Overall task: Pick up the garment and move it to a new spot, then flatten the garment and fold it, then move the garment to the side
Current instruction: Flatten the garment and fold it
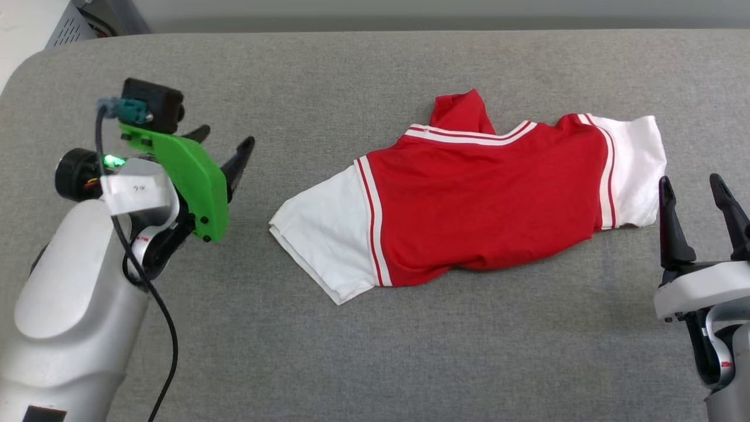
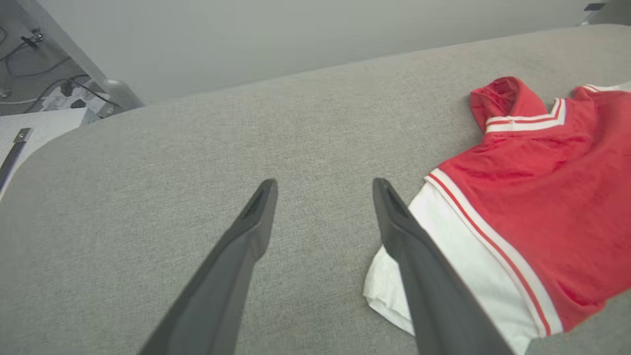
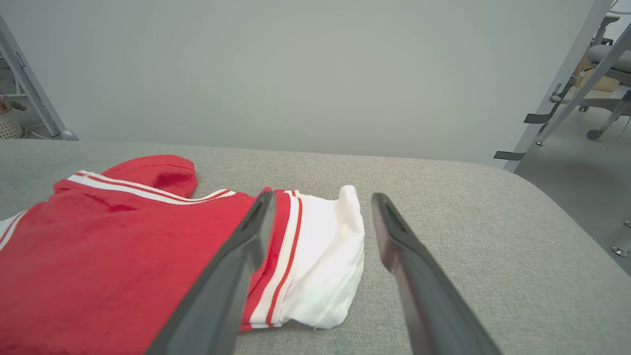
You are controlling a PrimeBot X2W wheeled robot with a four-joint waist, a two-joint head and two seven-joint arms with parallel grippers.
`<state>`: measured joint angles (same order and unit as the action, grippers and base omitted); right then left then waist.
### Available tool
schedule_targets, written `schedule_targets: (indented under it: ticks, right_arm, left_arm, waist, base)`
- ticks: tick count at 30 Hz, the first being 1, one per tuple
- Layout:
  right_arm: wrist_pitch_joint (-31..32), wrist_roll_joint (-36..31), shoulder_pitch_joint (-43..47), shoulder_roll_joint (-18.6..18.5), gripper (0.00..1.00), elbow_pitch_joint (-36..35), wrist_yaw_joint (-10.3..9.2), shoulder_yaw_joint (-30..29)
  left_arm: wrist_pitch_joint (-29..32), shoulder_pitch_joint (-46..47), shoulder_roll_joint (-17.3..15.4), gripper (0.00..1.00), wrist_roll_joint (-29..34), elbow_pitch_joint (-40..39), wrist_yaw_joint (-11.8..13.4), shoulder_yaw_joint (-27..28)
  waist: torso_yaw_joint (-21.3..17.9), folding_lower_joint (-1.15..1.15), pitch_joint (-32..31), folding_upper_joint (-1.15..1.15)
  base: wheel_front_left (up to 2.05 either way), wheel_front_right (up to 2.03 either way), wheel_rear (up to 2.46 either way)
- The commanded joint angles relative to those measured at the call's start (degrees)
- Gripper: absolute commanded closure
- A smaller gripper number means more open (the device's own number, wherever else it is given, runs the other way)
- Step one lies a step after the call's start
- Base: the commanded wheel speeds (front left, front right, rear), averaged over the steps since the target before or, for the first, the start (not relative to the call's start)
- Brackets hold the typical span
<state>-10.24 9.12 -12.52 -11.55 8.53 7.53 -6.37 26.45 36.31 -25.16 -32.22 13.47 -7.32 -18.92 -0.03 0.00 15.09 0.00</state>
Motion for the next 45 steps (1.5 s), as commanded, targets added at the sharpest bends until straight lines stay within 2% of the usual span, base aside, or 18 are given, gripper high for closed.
schedule_targets:
  ticks: [1,5,8,9,20,21,22,23,25,26,28,35,41,45]
  right_arm:
    - [0.06,-0.66,0.71,0.16,0.00,-0.63,-0.04,-0.11]
    - [0.39,-0.52,0.63,0.71,0.00,-0.98,-0.04,0.26]
    - [0.47,-0.59,0.05,0.67,0.00,-1.15,-0.04,0.63]
    - [0.50,-0.73,-0.74,0.54,0.00,-1.16,-0.04,1.06]
    - [-0.14,-1.05,-3.04,0.92,0.00,0.30,-0.04,2.76]
    - [-0.23,-1.05,-3.04,0.91,0.00,0.45,-0.04,2.70]
    - [-0.29,-1.04,-3.02,0.90,0.00,0.62,-0.04,2.59]
    - [-0.37,-0.99,-2.99,0.86,0.00,0.84,-0.04,2.46]
    - [-0.52,-0.88,-3.03,0.69,0.00,1.19,-0.04,2.08]
    - [-0.73,-0.58,-3.29,0.10,0.00,1.28,-0.04,1.14]
    - [-0.60,-0.51,-3.51,-0.66,0.00,0.96,-0.04,0.24]
    - [2.96,-0.79,-6.02,-5.49,0.00,-2.56,-0.04,-2.34]
    - [12.99,1.52,-11.26,-13.07,0.00,-4.10,-0.04,1.34]
    - [24.90,9.18,-15.08,-18.41,0.00,-2.33,-0.04,6.49]
  left_arm:
    - [3.48,1.73,-1.08,0.00,-2.43,0.46,-0.15,-1.78]
    - [12.39,4.13,-3.20,0.00,-8.09,1.15,-0.16,-7.48]
    - [16.14,5.57,-4.34,0.00,-9.78,1.67,-0.16,-11.38]
    - [18.14,6.63,-4.68,0.00,-11.25,2.96,-0.16,-14.80]
    - [17.19,7.97,-4.62,0.00,-12.72,12.44,-0.16,-24.83]
    - [16.97,7.95,-4.73,0.18,-13.04,12.67,-0.16,-25.83]
    - [16.42,8.05,-4.92,0.85,-13.23,12.96,-0.16,-26.56]
    - [15.47,8.22,-5.15,1.00,-13.53,13.33,-0.16,-27.20]
    - [13.02,8.60,-5.65,1.00,-14.27,13.88,-0.16,-27.63]
    - [8.51,9.03,-6.73,1.00,-15.82,14.55,-0.16,-26.79]
    - [5.60,9.13,-7.65,1.00,-16.76,14.68,-0.16,-25.64]
    - [-1.29,8.35,-11.90,1.00,-18.50,13.58,-0.06,-22.04]
    - [-5.03,7.60,-14.11,1.00,-18.83,10.96,0.93,-19.71]
    - [-6.25,7.46,-14.63,1.00,-17.95,8.87,2.05,-19.49]
  waist:
    - [-0.10,0.00,0.29,0.00]
    - [-0.56,0.00,1.01,0.00]
    - [-1.04,0.00,1.85,0.00]
    - [-1.52,0.00,2.90,0.00]
    - [-3.70,0.00,6.33,0.00]
    - [-3.74,0.00,6.38,0.00]
    - [-3.74,0.00,6.40,0.00]
    - [-3.71,0.00,6.32,0.00]
    - [-3.58,0.00,5.89,0.00]
    - [-3.24,0.00,4.85,0.00]
    - [-2.83,0.00,4.13,0.00]
    - [-0.77,0.00,3.02,0.00]
    - [0.83,0.00,4.08,0.00]
    - [1.60,0.00,4.98,0.00]
  base:
    - [0.00,0.00,0.00]
    - [0.00,0.00,0.00]
    - [0.00,0.00,0.00]
    - [0.00,0.00,0.00]
    - [0.00,0.00,0.00]
    - [0.00,0.00,0.00]
    - [0.00,0.00,0.00]
    - [0.00,0.00,0.00]
    - [0.00,0.00,0.00]
    - [0.00,0.00,0.00]
    - [0.00,0.00,0.00]
    - [0.00,0.00,0.00]
    - [0.00,0.00,0.00]
    - [0.00,0.00,0.00]
